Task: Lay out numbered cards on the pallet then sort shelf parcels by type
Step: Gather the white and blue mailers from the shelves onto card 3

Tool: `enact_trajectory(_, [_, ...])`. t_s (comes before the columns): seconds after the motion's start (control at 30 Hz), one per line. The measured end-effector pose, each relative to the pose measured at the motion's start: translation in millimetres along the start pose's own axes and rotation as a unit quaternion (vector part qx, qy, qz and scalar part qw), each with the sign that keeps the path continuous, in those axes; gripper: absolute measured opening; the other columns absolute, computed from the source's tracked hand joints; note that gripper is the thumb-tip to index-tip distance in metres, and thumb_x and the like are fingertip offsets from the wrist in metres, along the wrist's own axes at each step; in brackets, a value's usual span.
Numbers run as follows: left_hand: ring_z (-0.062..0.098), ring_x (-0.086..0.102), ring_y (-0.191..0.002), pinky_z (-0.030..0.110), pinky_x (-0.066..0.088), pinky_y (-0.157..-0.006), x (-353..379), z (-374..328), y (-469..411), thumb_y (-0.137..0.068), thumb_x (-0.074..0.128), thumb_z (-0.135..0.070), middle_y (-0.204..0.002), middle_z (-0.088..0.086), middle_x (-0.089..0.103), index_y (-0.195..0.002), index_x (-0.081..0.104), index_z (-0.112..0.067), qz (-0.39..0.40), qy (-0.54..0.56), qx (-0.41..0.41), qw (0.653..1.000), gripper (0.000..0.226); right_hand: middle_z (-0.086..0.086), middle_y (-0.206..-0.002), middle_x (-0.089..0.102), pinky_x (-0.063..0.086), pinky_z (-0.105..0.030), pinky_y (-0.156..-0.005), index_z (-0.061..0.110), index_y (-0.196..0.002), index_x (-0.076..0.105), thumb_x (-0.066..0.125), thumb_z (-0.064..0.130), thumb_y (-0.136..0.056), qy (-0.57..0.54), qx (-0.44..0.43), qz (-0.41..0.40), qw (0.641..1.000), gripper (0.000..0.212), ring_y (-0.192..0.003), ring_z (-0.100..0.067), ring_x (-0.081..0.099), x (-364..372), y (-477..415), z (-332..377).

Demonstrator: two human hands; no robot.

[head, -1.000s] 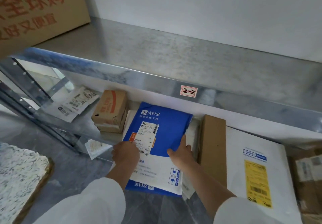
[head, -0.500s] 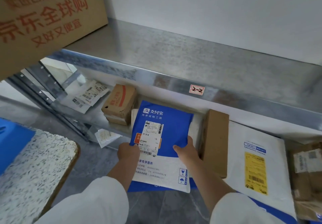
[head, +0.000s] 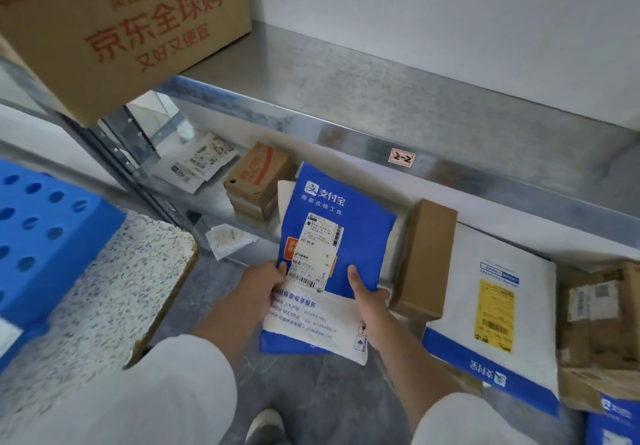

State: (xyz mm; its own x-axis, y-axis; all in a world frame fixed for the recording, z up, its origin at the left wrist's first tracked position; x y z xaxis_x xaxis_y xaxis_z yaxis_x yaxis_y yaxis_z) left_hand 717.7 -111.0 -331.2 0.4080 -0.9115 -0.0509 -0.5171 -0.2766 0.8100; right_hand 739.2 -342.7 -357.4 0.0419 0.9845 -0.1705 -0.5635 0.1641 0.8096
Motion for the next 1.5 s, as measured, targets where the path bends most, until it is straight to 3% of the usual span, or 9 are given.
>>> enact_trajectory(0.17, [0.019,0.050,-0.070,0.032,0.037,-0.065,6,-11,48,-0.096,0.046,-0.001,-0.072,0.006,0.066,-0.083,0.066,-0.007,0.084,0.053,-0.002,0.995,0.025,0.000,-0.121,0.058,0.048,-0.042,-0.092,0.022,-0.129,0.032,0.062,0.087,-0.044,-0.034,0.014,0.056,0.998,0.112,-0.105,-0.024,0.059,2,38,-15])
enact_trajectory(0.33, [0.018,0.049,-0.072,0.031,0.036,-0.066,-24,-18,95,-0.098,0.042,-0.001,-0.074,0.003,0.069,-0.091,0.065,-0.008,0.087,0.071,-0.005,0.994,0.025,-0.002,-0.102,0.072,0.055,-0.038,-0.070,0.023,-0.117,0.055,0.068,0.085,-0.039,-0.011,0.008,0.100,0.995,0.100,-0.090,-0.025,0.070,-5,82,-5])
enact_trajectory(0.53, [0.017,0.053,-0.070,0.032,0.044,-0.065,-73,-35,142,-0.097,0.050,-0.011,-0.081,0.004,0.059,-0.120,0.060,0.002,-0.035,-0.070,0.057,0.995,0.028,-0.004,-0.095,0.075,0.057,-0.051,-0.083,0.019,-0.108,0.058,0.066,0.092,-0.028,0.065,-0.017,0.104,0.992,0.108,-0.087,-0.029,0.072,-25,110,4])
enact_trajectory(0.63, [0.035,0.065,-0.089,0.043,0.056,-0.080,-83,-42,173,-0.095,0.053,-0.007,-0.098,0.019,0.068,-0.113,0.066,-0.001,-0.101,-0.122,0.106,0.982,0.024,-0.007,-0.094,0.073,0.057,-0.047,-0.082,0.014,-0.105,0.056,0.064,0.091,-0.033,0.100,-0.032,0.096,0.990,0.105,-0.086,-0.028,0.070,-35,135,16])
enact_trajectory(0.73, [0.029,0.063,-0.080,0.033,0.054,-0.066,-83,-36,203,-0.094,0.053,-0.003,-0.097,0.015,0.067,-0.102,0.068,-0.010,-0.118,-0.104,0.114,0.981,0.018,-0.006,-0.102,0.069,0.058,-0.047,-0.080,0.017,-0.110,0.050,0.053,0.096,-0.026,0.120,-0.038,0.060,0.990,0.115,-0.088,-0.027,0.069,-51,145,12])
enact_trajectory(0.8, [0.029,0.065,-0.082,0.039,0.057,-0.072,-83,-26,217,-0.092,0.053,0.001,-0.095,0.014,0.068,-0.101,0.069,-0.007,-0.117,-0.086,0.114,0.983,0.020,-0.004,-0.108,0.067,0.058,-0.048,-0.080,0.022,-0.119,0.046,0.049,0.099,-0.022,0.123,-0.061,0.056,0.989,0.124,-0.091,-0.026,0.068,-59,150,7])
enact_trajectory(0.97, [0.034,0.068,-0.092,0.047,0.056,-0.086,-78,9,254,-0.087,0.057,0.009,-0.102,0.015,0.072,-0.116,0.069,-0.009,-0.107,-0.033,0.066,0.991,0.036,-0.005,-0.109,0.065,0.059,-0.042,-0.075,0.023,-0.119,0.045,0.057,0.071,-0.070,0.113,-0.105,0.068,0.986,0.069,-0.092,-0.023,0.068,-84,218,15])
enact_trajectory(1.27, [0.029,0.071,-0.086,0.048,0.058,-0.081,-65,0,344,-0.081,0.071,0.003,-0.100,0.009,0.073,-0.095,0.067,-0.023,-0.063,0.013,0.143,0.988,0.031,-0.005,-0.092,0.073,0.059,-0.051,-0.076,0.025,-0.099,0.056,0.066,0.061,-0.075,0.071,-0.156,0.050,0.984,0.045,-0.078,-0.027,0.073,-130,282,41])
enact_trajectory(1.5, [0.025,0.071,-0.083,0.042,0.059,-0.077,-113,-2,429,-0.091,0.066,-0.020,-0.094,0.005,0.074,-0.109,0.070,-0.018,-0.113,0.097,0.196,0.969,0.019,-0.002,-0.091,0.073,0.058,-0.049,-0.080,0.022,-0.104,0.058,0.068,0.053,-0.080,0.077,-0.175,0.096,0.977,0.040,-0.078,-0.028,0.072,-110,356,41])
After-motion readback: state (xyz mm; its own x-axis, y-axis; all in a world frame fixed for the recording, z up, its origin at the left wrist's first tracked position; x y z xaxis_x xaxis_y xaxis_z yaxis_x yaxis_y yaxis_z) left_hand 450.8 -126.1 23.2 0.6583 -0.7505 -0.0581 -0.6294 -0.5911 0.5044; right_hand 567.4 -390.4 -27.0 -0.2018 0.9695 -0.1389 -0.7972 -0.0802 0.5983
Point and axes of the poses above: each hand's wrist, its own y-axis away from the middle knuckle, its own x-axis out of the palm, z = x × y, the point moved 10 cm from there along -y, towards the middle knuckle
